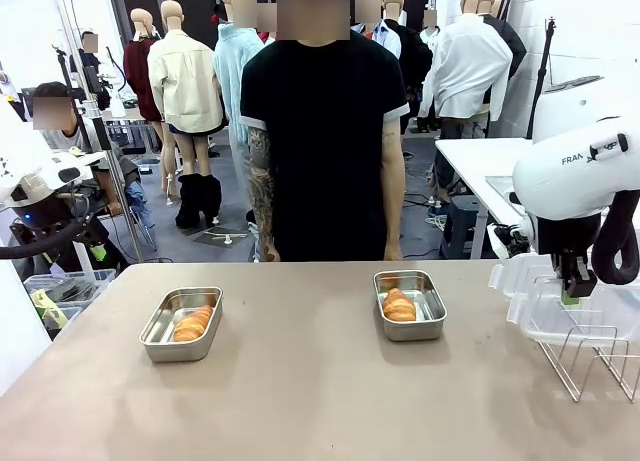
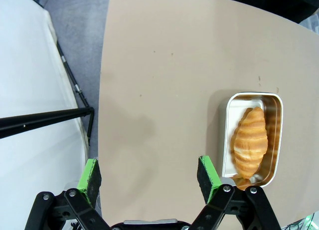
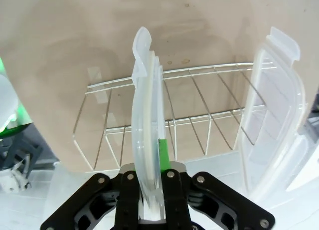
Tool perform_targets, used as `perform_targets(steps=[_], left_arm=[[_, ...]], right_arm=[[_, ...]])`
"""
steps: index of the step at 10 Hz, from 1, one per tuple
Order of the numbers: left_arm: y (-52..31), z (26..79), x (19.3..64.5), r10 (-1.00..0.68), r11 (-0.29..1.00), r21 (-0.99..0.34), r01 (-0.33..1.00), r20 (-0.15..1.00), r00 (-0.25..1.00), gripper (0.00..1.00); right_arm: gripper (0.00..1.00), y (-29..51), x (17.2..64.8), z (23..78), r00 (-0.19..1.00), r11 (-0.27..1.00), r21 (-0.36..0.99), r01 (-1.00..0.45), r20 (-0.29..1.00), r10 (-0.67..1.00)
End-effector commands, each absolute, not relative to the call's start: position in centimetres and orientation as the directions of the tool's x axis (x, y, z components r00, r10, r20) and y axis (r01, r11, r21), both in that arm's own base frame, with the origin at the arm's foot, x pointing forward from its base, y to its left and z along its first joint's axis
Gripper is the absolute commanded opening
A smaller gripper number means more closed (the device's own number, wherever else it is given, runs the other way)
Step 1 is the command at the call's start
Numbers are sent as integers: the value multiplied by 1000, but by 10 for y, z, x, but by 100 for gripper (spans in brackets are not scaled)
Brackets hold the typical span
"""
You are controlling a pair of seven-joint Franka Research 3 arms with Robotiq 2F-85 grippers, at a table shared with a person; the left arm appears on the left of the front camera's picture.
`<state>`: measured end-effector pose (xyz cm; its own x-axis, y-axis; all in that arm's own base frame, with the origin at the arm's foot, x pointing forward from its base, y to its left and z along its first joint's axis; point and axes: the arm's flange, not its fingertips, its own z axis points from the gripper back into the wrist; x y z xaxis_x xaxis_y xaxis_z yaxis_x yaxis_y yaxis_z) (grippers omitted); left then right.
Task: Place the bread in airtight containers.
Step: Pick up one Airtight Container lid and hand it to the human, then release when the human grabs the Airtight Container lid.
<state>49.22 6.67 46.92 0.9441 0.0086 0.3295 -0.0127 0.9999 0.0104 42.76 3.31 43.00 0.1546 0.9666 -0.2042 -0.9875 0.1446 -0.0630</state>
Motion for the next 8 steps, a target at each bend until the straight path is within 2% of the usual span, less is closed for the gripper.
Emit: perform_targets(steps=[1, 4, 6, 8], left_arm=[[66, 469, 489, 14, 999, 26, -24, 335, 942, 100], [66, 469, 489, 14, 999, 26, -24, 335, 942, 100], [66, 469, 489, 14, 999, 26, -24, 335, 942, 100], [66, 469, 489, 14, 999, 26, -24, 335, 942, 100]], right_arm=[[0, 32, 428, 427, 122, 114, -51, -992, -207, 971], [0, 33, 428, 428, 145, 136, -57, -989, -206, 968], [0, 55, 400, 462, 187, 151, -187, -971, -191, 964], [0, 90, 355, 515, 162, 56, -357, -932, -274, 948]])
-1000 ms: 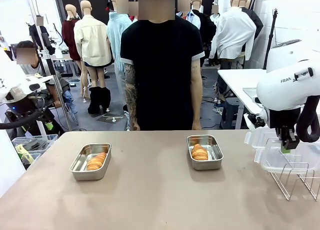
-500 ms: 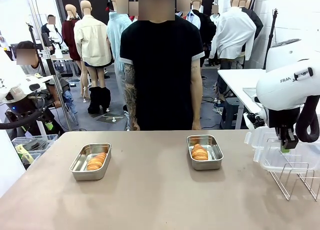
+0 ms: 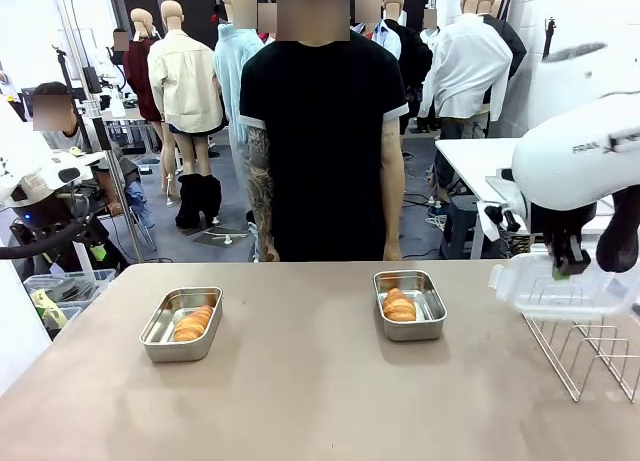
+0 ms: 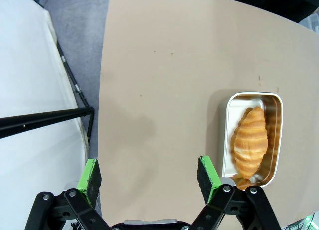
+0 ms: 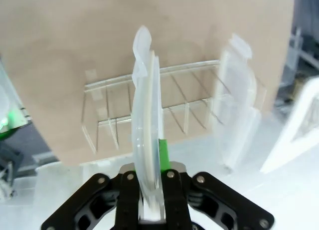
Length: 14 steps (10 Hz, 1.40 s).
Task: Place the bread in airtight containers.
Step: Release when the human grabs the Airtight Container lid.
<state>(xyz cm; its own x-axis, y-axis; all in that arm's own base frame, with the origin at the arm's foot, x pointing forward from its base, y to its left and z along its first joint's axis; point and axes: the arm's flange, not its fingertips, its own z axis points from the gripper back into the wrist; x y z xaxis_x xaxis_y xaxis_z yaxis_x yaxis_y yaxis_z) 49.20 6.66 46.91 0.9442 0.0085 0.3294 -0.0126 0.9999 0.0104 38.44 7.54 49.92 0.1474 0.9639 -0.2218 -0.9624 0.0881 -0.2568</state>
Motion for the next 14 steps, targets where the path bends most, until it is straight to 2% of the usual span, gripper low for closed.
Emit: perform_targets(steps=[1, 2, 4, 5, 6, 7, 9, 11, 14], left_arm=[[66, 469, 489, 14, 999, 26, -24, 335, 942, 100], [66, 469, 489, 14, 999, 26, -24, 335, 942, 100], [66, 469, 489, 14, 999, 26, -24, 335, 942, 100], [66, 469, 489, 14, 999, 26, -24, 335, 942, 100], [66, 469, 489, 14, 999, 26, -24, 335, 942, 100], [66, 469, 489, 14, 999, 26, -24, 335, 942, 100], [66, 469, 489, 14, 999, 26, -24, 335, 942, 100], [66, 469, 489, 14, 999, 26, -24, 335, 942, 100], [66, 469, 489, 14, 999, 26, -24, 335, 942, 100]], right_arm=[[0, 106, 348, 538, 151, 7, -414, -910, -316, 937], [0, 124, 347, 561, 144, -36, -466, -884, -344, 928], [0, 157, 362, 598, 23, -207, -563, -800, -373, 927], [0, 175, 380, 613, 3, -234, -636, -735, -349, 937], [0, 196, 407, 629, -158, -385, -649, -657, -380, 911], [0, 212, 429, 636, -249, -445, -630, -636, -378, 892], [0, 248, 488, 638, -320, -450, -610, -652, -316, 893], [0, 264, 531, 632, -286, -405, -579, -708, -289, 914], [0, 267, 550, 625, -277, -391, -557, -733, -280, 919]])
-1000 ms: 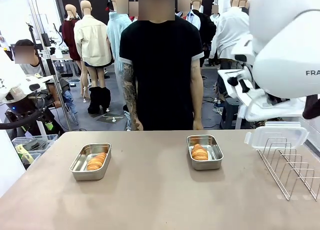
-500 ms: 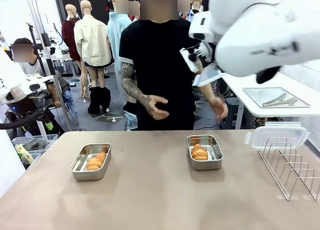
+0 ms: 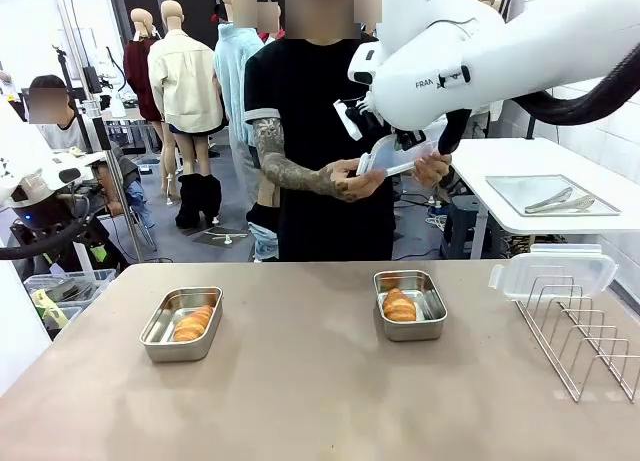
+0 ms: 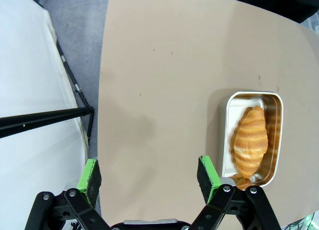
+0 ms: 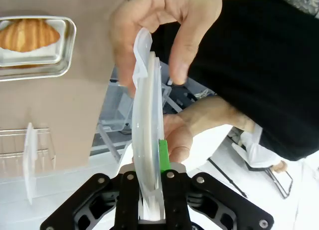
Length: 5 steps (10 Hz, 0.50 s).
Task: Place the bread in airtight containers.
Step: Release when the human grabs the Airtight Container lid, then pick up one Airtight Container lid and hand it to the human.
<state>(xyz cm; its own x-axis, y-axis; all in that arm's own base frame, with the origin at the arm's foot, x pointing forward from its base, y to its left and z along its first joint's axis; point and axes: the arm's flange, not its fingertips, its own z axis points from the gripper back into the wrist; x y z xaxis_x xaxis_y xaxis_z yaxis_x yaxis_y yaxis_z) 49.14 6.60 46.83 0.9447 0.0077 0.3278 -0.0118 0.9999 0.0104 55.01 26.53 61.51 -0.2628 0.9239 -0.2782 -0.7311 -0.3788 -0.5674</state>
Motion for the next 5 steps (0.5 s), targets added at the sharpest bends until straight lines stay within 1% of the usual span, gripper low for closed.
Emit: perform_targets(steps=[1, 4, 5], left_arm=[[66, 469, 489, 14, 999, 26, -24, 335, 942, 100], [66, 469, 489, 14, 999, 26, -24, 335, 942, 100], [66, 469, 489, 14, 999, 26, -24, 335, 942, 100]], right_arm=[[0, 266, 552, 626, -276, -390, -555, -735, -280, 919], [0, 265, 551, 628, -279, -389, -552, -738, -276, 920], [15, 266, 550, 629, -257, -368, -544, -754, -270, 928]])
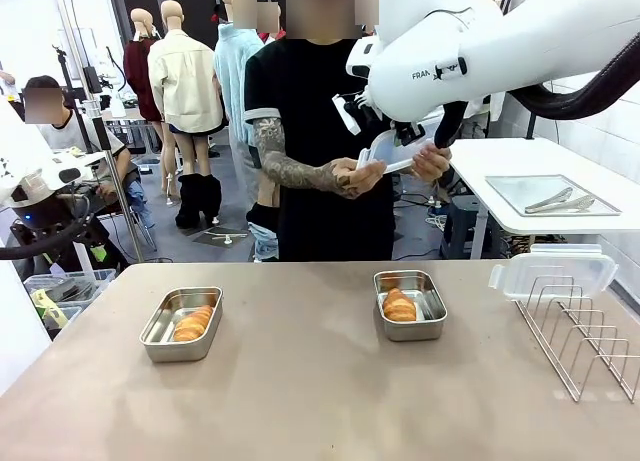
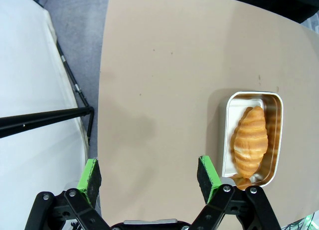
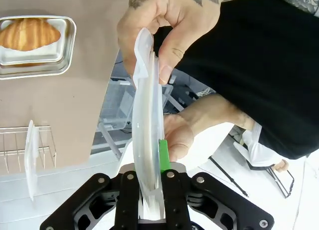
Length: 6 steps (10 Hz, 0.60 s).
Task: Place the bread in airtight containers.
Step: Pick up one Airtight Container lid and hand it to the human.
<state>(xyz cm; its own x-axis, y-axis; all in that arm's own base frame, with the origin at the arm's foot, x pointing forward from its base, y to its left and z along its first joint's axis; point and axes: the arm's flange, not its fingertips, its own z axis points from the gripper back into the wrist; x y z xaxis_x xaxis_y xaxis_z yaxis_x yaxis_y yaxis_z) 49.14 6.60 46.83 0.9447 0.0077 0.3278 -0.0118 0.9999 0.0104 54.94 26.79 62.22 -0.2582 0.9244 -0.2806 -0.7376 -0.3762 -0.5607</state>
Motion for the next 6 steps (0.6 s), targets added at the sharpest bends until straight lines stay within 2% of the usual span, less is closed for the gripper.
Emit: perform_targets(steps=[1, 2, 3, 4, 5, 6], left_arm=[[66, 469, 489, 14, 999, 26, -24, 335, 942, 100], [66, 469, 489, 14, 999, 26, -24, 335, 942, 100], [66, 469, 489, 14, 999, 26, -24, 335, 942, 100], [66, 469, 489, 14, 999, 26, -24, 335, 942, 100], [66, 469, 489, 14, 999, 26, -24, 335, 942, 100], [66, 469, 489, 14, 999, 26, -24, 335, 942, 100]], right_arm=[[34, 267, 545, 631, -241, -343, -539, -770, -252, 937], [54, 263, 532, 635, -244, -343, -533, -773, -249, 937], [73, 256, 514, 642, -296, -376, -504, -778, -234, 926], [92, 247, 497, 649, -288, -369, -478, -797, -236, 928], [100, 232, 478, 655, -277, -360, -456, -814, -240, 930], [100, 214, 465, 663, -226, -297, -446, -844, -207, 952]])
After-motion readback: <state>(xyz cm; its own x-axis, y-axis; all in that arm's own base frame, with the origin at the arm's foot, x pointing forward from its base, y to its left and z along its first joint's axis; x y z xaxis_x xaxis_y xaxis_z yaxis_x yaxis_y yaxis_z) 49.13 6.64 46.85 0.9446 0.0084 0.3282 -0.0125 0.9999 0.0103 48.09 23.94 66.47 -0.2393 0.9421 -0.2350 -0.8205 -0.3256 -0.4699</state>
